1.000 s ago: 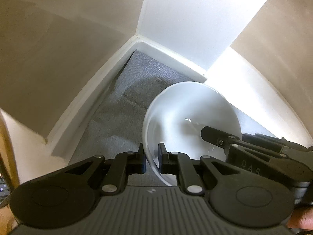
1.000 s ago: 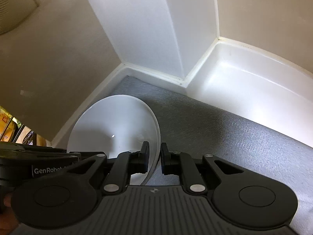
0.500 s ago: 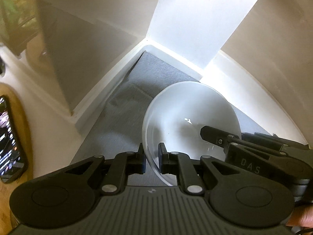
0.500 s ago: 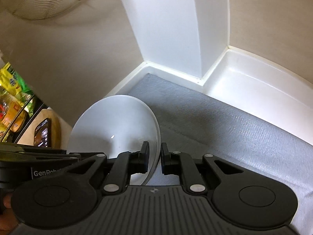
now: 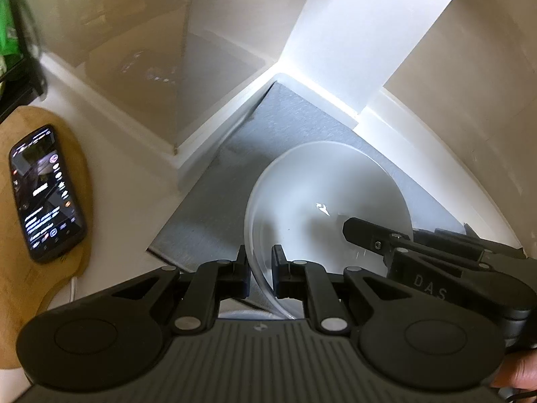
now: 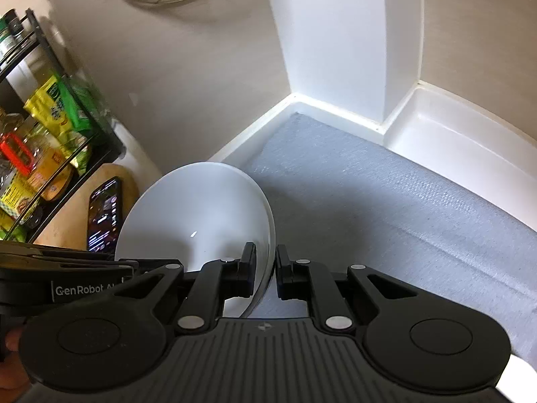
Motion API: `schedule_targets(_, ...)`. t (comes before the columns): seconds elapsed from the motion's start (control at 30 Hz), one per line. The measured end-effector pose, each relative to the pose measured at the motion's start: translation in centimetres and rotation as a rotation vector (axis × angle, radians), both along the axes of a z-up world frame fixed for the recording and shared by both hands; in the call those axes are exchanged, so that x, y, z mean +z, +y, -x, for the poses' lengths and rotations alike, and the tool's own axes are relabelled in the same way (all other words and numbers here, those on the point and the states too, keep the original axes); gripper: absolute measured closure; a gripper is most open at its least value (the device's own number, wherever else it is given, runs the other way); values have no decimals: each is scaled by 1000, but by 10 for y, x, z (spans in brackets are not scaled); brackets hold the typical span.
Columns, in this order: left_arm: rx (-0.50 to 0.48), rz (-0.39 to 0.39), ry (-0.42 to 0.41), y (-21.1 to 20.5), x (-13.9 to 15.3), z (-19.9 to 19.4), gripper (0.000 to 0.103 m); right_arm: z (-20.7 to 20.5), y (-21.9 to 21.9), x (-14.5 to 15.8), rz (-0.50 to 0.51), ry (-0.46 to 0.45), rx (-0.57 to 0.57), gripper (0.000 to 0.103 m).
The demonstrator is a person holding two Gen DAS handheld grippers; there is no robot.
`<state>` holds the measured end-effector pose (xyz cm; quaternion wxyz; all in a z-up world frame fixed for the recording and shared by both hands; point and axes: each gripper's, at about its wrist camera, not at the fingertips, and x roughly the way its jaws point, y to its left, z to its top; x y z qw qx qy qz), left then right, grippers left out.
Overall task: Organize plates and bowls
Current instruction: 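Close both grippers on the blue-rimmed white bowl rim and lift it, then carry the blue-rimmed bowl with both grippers and lower it onto the cream bowl stack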
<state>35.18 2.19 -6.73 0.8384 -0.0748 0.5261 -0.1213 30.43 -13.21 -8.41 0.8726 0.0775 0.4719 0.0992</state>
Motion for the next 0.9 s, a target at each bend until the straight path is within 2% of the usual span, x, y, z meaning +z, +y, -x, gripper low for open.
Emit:
schedule_targets(0.53,43,16,-22,38,7,32,90,35,35,15,-15,-7,57,90)
schedule_targets(0.9,55,14,-6,56,6,58,90,47,50,15,-16,15,85,89)
